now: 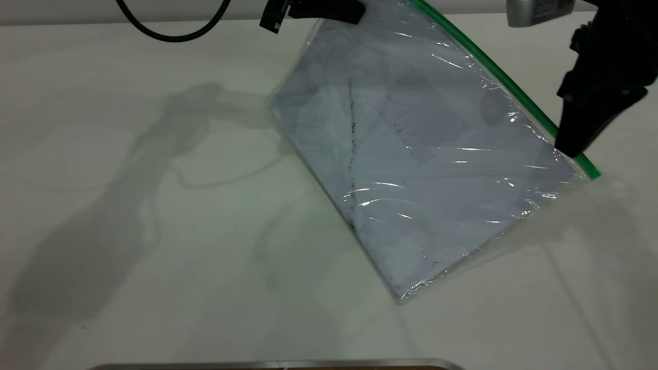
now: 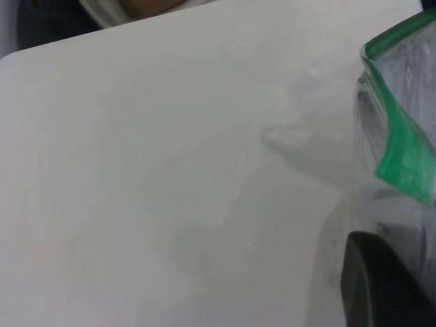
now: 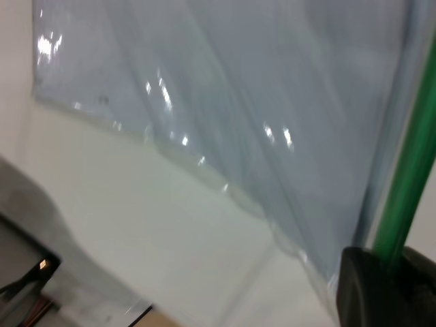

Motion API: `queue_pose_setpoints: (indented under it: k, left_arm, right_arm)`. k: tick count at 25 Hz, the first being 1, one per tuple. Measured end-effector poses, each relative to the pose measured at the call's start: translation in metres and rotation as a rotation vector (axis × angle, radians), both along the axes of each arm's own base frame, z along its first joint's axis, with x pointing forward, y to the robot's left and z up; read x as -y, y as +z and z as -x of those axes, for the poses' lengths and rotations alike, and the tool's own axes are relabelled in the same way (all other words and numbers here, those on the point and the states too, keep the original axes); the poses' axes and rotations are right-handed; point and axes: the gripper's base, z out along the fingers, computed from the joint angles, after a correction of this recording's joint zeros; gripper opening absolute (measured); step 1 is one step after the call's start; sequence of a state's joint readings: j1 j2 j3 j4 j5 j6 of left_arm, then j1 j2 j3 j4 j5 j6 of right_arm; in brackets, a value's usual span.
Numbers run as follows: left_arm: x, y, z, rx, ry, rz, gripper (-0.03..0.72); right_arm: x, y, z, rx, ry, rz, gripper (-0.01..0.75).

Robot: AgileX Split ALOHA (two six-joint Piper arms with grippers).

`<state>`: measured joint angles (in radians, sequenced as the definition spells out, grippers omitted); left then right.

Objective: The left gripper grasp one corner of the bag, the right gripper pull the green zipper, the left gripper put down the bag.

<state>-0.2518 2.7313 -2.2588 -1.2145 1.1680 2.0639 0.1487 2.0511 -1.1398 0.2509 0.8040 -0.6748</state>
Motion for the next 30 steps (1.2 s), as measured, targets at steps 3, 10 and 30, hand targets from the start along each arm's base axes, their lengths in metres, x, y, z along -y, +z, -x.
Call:
queue_pose_setpoints:
  k: [3, 10, 30]
  left_arm:
    - [0.000, 0.000, 0.000, 0.000, 0.000, 0.000, 0.053]
    - [0.000, 0.000, 0.000, 0.001, -0.001, -0.002, 0.053]
    - [-0.007, 0.007, -0.011, -0.222, 0.225, -0.066, 0.562]
  right_arm:
    - [0.000, 0.000, 0.005, -0.061, -0.025, 0.002, 0.056]
    - [0.000, 0.002, 0.013, -0.164, -0.092, 0.014, 0.062]
    - [0.002, 0.000, 0.003, -0.064, -0.186, 0.029, 0.536]
